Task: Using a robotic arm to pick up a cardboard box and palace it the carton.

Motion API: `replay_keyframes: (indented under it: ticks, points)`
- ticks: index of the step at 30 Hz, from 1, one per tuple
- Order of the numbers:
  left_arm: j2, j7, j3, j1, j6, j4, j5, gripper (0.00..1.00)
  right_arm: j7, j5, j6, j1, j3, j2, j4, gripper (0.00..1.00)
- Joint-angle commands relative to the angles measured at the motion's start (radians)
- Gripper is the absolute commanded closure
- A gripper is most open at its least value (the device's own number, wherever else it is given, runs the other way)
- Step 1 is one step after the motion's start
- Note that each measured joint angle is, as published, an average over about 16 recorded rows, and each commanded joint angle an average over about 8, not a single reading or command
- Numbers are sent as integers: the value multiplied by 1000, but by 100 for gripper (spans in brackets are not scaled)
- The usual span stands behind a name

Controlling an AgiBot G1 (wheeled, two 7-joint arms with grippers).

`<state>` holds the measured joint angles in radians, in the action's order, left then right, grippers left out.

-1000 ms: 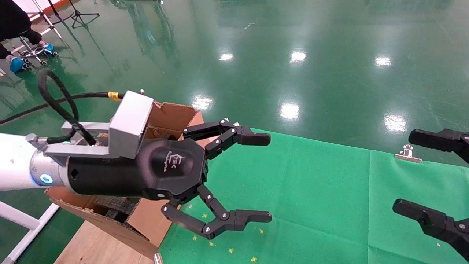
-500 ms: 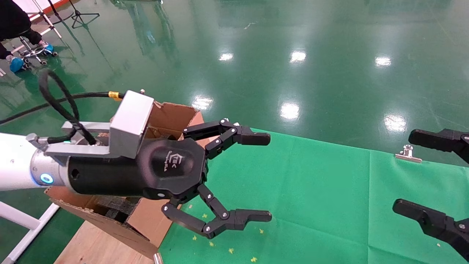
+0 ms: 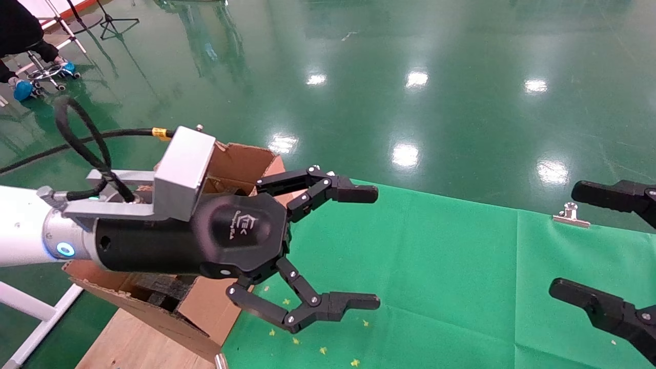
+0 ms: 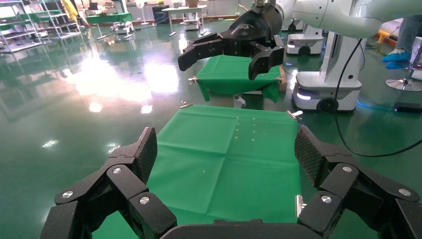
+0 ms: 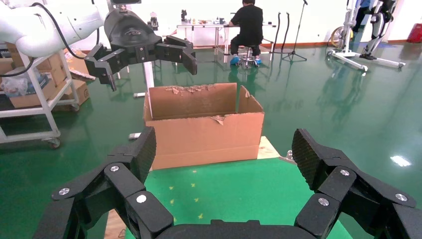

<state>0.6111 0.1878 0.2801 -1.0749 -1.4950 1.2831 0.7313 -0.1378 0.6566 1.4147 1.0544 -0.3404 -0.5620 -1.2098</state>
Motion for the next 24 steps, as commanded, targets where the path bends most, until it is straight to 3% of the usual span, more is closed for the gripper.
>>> replay_keyframes:
  ticks: [1,24]
  points:
    - [0,0,0,0,0,0,0,0,0,0,0,0,0,0,0,0]
    - [0,0,0,0,0,0,0,0,0,0,0,0,0,0,0,0]
